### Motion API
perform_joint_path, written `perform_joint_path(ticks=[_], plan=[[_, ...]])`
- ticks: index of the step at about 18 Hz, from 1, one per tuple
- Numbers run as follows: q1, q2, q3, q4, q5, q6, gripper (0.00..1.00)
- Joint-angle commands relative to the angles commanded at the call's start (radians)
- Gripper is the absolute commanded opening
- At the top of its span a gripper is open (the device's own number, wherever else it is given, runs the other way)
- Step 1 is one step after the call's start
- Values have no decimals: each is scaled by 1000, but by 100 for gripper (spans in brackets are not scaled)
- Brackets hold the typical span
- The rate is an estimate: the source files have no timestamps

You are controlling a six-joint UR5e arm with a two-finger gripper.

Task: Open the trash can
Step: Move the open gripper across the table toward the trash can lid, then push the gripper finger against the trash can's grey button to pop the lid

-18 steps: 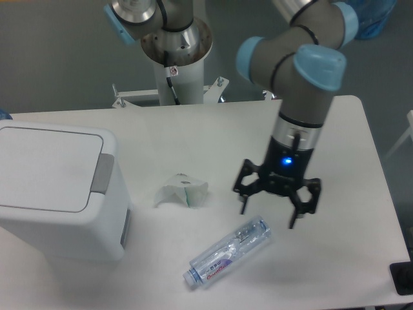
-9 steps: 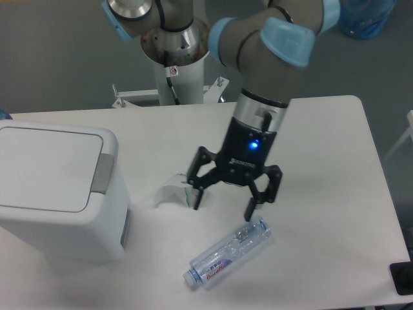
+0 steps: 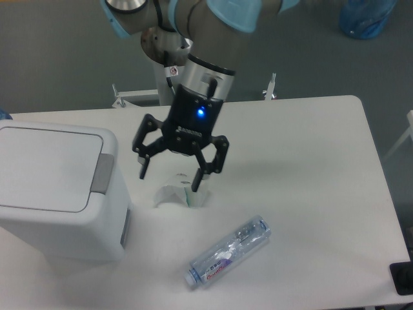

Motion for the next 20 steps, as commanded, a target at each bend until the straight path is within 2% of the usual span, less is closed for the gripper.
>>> perform_joint_path(ticks=[4, 20], plan=[[-32, -31, 0, 22, 2, 43, 100], [-52, -22, -35, 20, 3, 32, 100]])
